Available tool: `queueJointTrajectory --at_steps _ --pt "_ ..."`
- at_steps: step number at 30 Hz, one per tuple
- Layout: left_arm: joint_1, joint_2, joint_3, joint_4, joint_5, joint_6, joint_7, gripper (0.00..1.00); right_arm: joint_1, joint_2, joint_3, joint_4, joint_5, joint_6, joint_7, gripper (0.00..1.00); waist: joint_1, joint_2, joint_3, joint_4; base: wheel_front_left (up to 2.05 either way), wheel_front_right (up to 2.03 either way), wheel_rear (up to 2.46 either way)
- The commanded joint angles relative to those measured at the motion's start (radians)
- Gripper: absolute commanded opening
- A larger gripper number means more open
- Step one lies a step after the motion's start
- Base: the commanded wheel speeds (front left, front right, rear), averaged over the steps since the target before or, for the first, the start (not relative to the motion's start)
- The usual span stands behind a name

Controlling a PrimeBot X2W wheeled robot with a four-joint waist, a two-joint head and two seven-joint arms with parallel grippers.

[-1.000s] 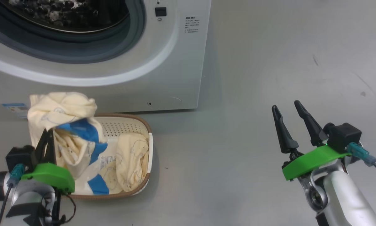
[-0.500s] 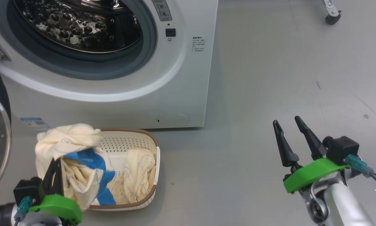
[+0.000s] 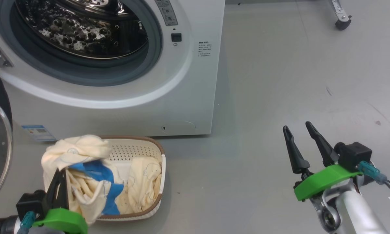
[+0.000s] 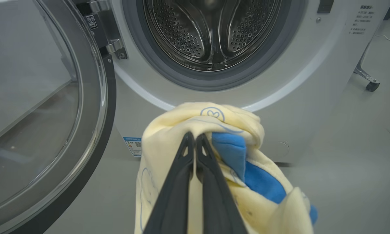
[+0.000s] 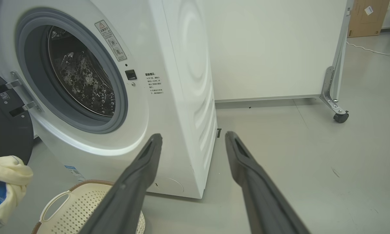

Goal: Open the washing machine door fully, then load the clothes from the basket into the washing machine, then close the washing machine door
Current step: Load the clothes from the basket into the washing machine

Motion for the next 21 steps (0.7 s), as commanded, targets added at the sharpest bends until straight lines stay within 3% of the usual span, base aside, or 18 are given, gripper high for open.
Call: queueJointTrajectory --at_steps 1,12,21 --pt "-0.035 0.019 0.053 -0.045 0.012 -0.004 -0.014 0.0 -0.014 -0.002 0.017 -0.031 0.001 0.0 -0.007 1.0 0.0 0.0 0.006 -0.002 0.0 0.0 0.0" --pt "-0.098 0.01 0.097 -0.098 0.041 -0.052 -0.014 0.0 -0.039 -0.002 -0.006 -0.066 -0.002 0.0 -0.007 1.0 0.0 0.0 0.081 -0.012 0.0 0.0 0.0" --pt "-0.278 0.059 0.137 -0.104 0.05 -0.111 -0.014 0.0 -0.081 -0.002 0.0 -0.101 0.004 0.0 -0.007 1.0 0.0 0.0 0.213 -0.053 0.0 0.0 0.0"
